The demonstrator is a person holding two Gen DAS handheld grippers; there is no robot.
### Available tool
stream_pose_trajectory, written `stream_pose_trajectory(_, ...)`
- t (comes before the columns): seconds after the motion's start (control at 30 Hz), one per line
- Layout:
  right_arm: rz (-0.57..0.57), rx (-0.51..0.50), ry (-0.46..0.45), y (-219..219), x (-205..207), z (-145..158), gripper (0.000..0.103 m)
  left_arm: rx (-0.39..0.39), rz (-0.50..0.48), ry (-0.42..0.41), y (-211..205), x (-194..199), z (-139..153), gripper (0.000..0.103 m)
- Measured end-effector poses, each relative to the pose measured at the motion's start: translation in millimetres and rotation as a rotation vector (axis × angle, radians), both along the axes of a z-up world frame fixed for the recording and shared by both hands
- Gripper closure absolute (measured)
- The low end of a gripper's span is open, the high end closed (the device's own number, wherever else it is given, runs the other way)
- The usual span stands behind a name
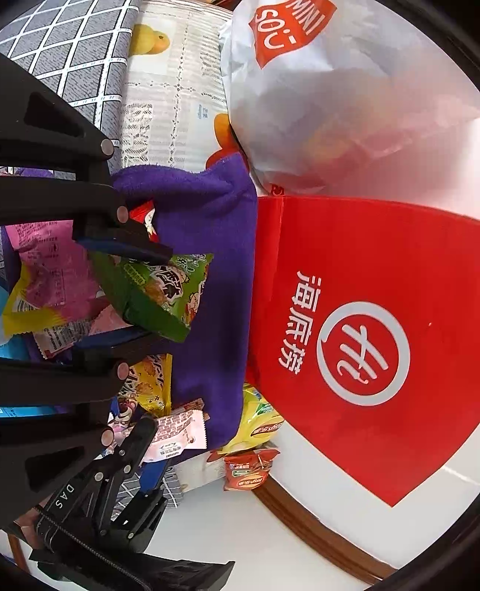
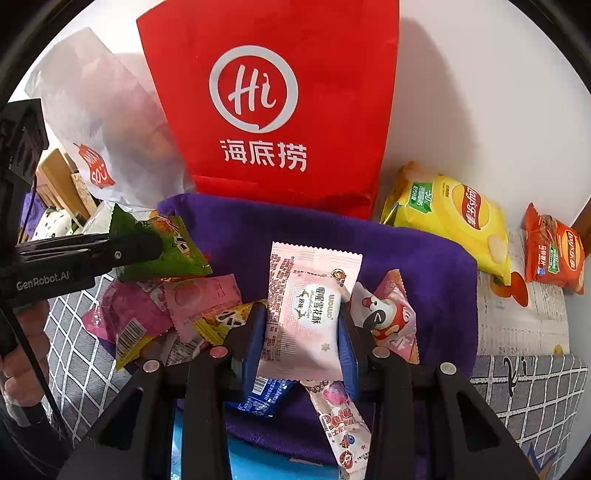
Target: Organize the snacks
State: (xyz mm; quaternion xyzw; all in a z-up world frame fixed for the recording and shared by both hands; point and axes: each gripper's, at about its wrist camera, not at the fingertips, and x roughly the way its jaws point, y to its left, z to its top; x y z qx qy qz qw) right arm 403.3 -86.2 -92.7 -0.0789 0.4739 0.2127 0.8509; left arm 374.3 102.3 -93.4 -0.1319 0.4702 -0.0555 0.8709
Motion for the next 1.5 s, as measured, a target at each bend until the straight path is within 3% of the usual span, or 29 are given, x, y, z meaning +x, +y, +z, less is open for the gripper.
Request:
stream_pose_trajectory(0.93, -0.031, -0.013, -0.014, -5.3, -2.6, 5.9, 0.064, -0.001, -0.031, 0.019, -14.6, 1.5, -7.2, 0.07)
stream_pose_trajectory(1.2, -0.04, -0.008, -0.027, -7.2, -4.8, 11.2, 0.064, 0.006, -0.045, 0.009, -17.3, -3.4, 1.9, 0.047)
stream_pose_trajectory(1.5, -0.076, 0.019, -0.033, -12.4, -17.0, 30.1, 0.063, 0.044, -0.065, -0.026, -27.2, -18.7, 28.1, 0.034)
